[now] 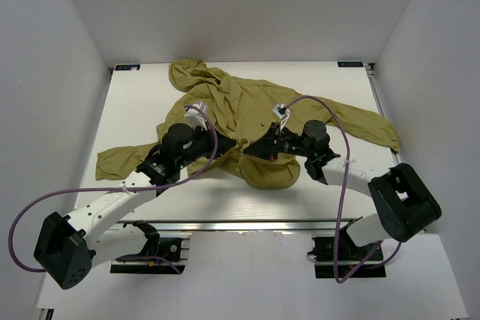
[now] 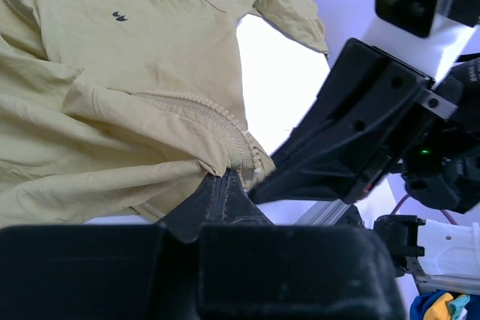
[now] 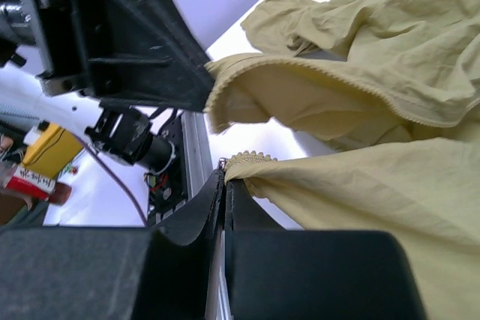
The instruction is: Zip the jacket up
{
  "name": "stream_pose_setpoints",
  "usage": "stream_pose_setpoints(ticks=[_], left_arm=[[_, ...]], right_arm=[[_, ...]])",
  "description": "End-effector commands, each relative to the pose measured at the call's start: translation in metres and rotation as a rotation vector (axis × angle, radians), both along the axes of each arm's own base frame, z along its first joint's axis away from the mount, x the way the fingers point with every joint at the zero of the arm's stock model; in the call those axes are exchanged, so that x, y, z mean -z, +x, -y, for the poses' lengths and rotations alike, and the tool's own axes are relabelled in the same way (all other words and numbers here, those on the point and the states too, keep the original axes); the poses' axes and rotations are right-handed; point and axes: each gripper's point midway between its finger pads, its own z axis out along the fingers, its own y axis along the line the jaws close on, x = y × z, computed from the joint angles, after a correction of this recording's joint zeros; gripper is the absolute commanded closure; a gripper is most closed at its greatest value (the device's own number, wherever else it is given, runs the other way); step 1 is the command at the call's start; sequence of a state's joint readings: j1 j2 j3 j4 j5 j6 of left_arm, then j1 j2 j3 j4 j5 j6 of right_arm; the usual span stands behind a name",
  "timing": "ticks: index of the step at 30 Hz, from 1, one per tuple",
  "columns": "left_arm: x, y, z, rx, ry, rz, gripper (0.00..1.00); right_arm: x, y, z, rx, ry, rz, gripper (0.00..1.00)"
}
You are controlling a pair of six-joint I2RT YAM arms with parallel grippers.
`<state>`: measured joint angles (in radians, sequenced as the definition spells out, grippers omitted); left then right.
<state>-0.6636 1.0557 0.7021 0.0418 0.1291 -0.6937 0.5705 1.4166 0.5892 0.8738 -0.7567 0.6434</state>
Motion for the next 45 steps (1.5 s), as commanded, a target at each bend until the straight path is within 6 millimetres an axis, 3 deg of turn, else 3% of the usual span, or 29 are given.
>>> stream_pose_setpoints(ticks=[1, 19, 45], left_arm=[[-0.019, -0.001, 0.0, 0.002, -0.049, 0.033, 1.0], [-0.001, 0.007, -0.006, -0.061, 0.01, -0.068, 1.0], [-0.006, 0.005, -0.005, -0.048, 0.007, -0.058, 1.0]], right_arm=[[-0.03, 0.014, -0.006, 0.027, 0.084, 0.11, 1.0], [-0.038, 0.013, -0.001, 0.04, 0.055, 0.2, 1.0], [-0.032, 0.007, -0.01, -0.013, 0.008, 0.201, 1.0]])
